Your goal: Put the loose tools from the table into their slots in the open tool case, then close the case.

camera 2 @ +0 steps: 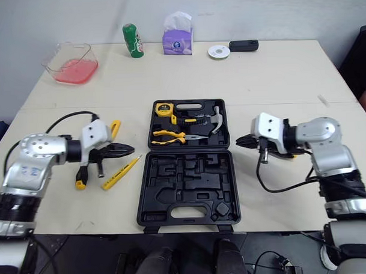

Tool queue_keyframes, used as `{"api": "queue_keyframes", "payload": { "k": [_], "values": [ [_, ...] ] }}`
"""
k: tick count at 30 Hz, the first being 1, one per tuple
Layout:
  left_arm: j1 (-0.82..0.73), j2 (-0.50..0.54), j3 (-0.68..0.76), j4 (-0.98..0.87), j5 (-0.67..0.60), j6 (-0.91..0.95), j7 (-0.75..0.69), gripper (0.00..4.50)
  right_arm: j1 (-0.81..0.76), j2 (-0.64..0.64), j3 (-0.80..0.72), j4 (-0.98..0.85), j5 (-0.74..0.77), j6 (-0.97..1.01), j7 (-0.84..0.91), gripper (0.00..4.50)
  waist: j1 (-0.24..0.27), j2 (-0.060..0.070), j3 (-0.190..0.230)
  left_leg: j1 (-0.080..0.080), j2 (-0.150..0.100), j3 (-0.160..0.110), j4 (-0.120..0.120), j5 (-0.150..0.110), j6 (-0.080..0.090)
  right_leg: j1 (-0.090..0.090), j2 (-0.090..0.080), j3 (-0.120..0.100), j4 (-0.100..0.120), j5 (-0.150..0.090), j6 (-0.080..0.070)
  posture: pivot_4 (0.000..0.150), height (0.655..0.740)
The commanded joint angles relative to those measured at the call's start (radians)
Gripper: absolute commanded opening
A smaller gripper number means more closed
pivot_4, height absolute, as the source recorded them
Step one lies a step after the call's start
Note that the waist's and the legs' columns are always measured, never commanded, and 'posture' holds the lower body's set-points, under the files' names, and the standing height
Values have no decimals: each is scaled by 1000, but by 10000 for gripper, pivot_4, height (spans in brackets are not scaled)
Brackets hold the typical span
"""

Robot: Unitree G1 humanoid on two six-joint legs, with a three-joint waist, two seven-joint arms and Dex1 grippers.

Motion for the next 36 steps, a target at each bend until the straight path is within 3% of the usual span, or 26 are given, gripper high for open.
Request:
{"api": "queue_keyframes", "payload": {
  "k": [1,5,7,10,15,17,18,26,32,36],
  "values": [
    [72,59,132,-28,-52,-43,1,224,51,-56,-99,-41,71,-26,9,0,5,0,0,0,0,0,0,0,0,0,0,0,0,0,0,1500,7400],
    [221,97,312,-19,-105,-89,19,224,96,-107,-222,13,110,-67,-50,0,8,0,0,0,0,1,0,-1,0,0,0,1,0,0,0,1500,7400],
    [258,110,401,-7,-114,-107,56,0,115,-150,-274,45,120,-56,-63,6546,7,0,0,1,0,1,0,-1,0,0,0,1,0,0,0,1500,7400],
    [292,132,517,17,-144,-81,92,9188,171,-208,-337,73,120,-80,-70,19108,12,0,0,1,1,0,0,-2,0,1,-1,1,-1,0,0,1500,7400],
    [438,186,676,152,-131,-145,81,33700,281,-271,-456,188,126,-116,-100,45000,7,0,0,2,1,3,0,-4,1,1,0,0,-3,0,0,1500,7400],
    [473,196,726,233,-133,-175,93,42415,339,-295,-487,248,109,-154,-109,45000,6,0,0,3,2,5,0,-4,1,2,0,0,-3,0,0,1500,7400],
    [489,195,743,264,-136,-202,89,44435,361,-303,-497,273,106,-177,-114,45000,5,0,0,3,2,5,0,-4,1,1,0,0,-3,0,0,1500,7400],
    [653,181,817,522,-103,-421,159,44435,405,-304,-567,506,118,-323,-213,45000,-17,0,0,6,4,8,-1,-7,0,1,-6,2,-3,0,0,1500,7400],
    [618,186,828,546,-159,-412,213,44435,362,-304,-536,563,115,-377,-224,45000,-18,0,0,7,4,8,-1,-8,0,2,-8,8,-3,0,0,1500,7400],
    [651,150,825,461,-201,-362,187,44435,323,-273,-496,545,104,-376,-232,45000,-21,1,0,8,4,9,-2,-8,0,2,-8,10,-3,0,0,1500,7400]
  ]
}}
